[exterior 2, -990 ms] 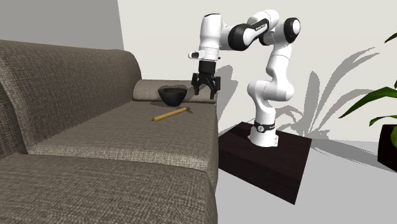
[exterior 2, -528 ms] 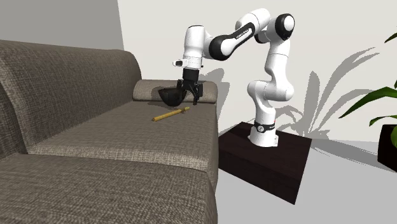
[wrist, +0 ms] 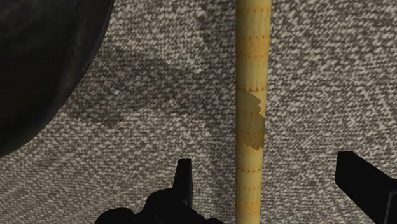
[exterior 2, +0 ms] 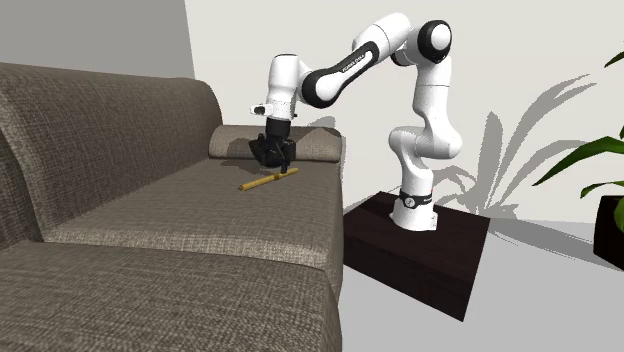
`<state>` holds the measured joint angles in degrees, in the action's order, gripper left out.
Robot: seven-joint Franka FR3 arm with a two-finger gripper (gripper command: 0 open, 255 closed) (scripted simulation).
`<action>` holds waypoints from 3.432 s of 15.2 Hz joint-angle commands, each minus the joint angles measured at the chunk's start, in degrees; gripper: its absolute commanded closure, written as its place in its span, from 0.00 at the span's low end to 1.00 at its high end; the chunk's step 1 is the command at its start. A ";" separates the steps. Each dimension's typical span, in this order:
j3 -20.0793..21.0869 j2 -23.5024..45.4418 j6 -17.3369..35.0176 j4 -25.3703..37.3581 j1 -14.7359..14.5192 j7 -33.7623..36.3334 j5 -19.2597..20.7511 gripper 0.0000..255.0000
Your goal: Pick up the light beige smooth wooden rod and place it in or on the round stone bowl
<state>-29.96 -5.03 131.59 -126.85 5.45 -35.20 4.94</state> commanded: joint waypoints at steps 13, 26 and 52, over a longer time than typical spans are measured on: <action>-0.52 3.60 4.28 -1.00 0.02 -1.77 -2.28 1.00; -0.32 1.91 1.19 0.59 0.01 -1.06 -1.22 1.00; 1.14 -3.61 -18.85 15.68 -0.36 0.41 1.14 1.00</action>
<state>-28.86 -8.55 113.53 -111.86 5.10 -34.78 6.06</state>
